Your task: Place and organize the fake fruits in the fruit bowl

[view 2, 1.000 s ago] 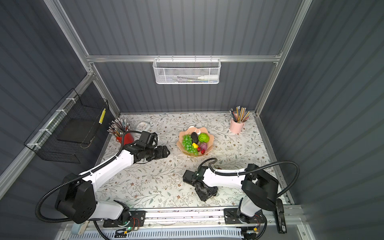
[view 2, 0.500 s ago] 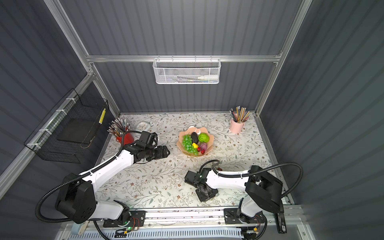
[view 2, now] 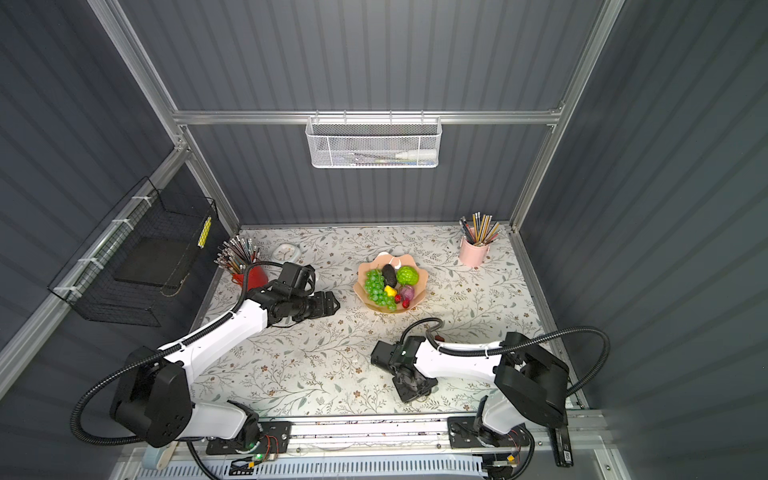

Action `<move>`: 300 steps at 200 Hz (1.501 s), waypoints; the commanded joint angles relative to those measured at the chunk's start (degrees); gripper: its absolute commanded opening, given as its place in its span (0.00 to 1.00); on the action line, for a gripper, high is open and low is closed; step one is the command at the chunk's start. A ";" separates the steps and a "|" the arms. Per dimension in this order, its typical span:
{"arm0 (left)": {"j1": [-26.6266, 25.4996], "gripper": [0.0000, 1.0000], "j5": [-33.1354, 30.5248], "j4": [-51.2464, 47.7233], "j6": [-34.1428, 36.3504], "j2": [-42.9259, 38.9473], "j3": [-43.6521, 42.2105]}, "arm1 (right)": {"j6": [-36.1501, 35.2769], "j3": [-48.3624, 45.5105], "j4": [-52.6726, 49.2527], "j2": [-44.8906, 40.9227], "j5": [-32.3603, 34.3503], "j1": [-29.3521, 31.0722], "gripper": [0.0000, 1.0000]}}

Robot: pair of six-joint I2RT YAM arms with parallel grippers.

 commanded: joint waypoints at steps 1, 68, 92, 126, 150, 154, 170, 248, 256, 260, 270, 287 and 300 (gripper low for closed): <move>0.02 0.85 0.07 -0.11 -0.15 0.26 0.80 | 0.59 2.17 -3.98 -3.19 3.61 -0.60 0.00; 0.04 0.84 0.49 0.54 -0.06 1.01 1.09 | 8.98 0.00 -7.89 -12.77 -0.48 -2.20 0.21; 0.02 0.84 1.02 1.06 0.09 1.60 1.05 | 16.85 -5.33 -7.61 -19.64 -3.37 -1.39 0.30; 0.02 0.84 1.79 2.25 0.20 2.84 1.03 | 23.29 -9.26 -7.52 -25.85 -3.29 -0.01 0.44; 0.02 0.84 2.00 2.67 0.20 3.25 1.05 | 23.53 -12.29 -3.38 -25.72 -5.32 0.26 0.47; 0.02 0.84 2.00 2.67 0.20 3.32 1.01 | 23.22 -12.69 -2.47 -25.43 -5.51 0.26 0.47; 0.02 0.84 1.92 2.30 0.21 3.45 1.13 | 23.04 -13.20 -0.24 -24.12 -5.09 0.26 0.44; 0.02 0.84 1.54 1.07 0.33 3.55 2.18 | 27.09 -18.11 7.50 -23.10 -1.17 -1.31 0.32; 0.02 0.84 1.54 0.87 0.37 3.57 2.44 | 26.98 -18.06 7.55 -22.46 -0.49 -1.42 0.32; 0.02 0.84 1.54 0.84 0.37 3.65 2.48 | 26.95 -17.97 7.71 -22.18 -0.09 -1.53 0.31; 0.02 0.84 1.56 0.73 0.30 3.81 2.56 | 26.61 -17.92 8.32 -21.79 0.45 -1.98 0.30; 0.02 0.84 1.54 0.38 0.55 3.91 2.90 | 26.78 -17.71 8.32 -22.38 1.79 -2.14 0.27; 0.02 0.84 1.41 0.28 0.55 3.91 3.07 | 26.74 -18.01 8.34 -23.09 2.33 -2.69 0.26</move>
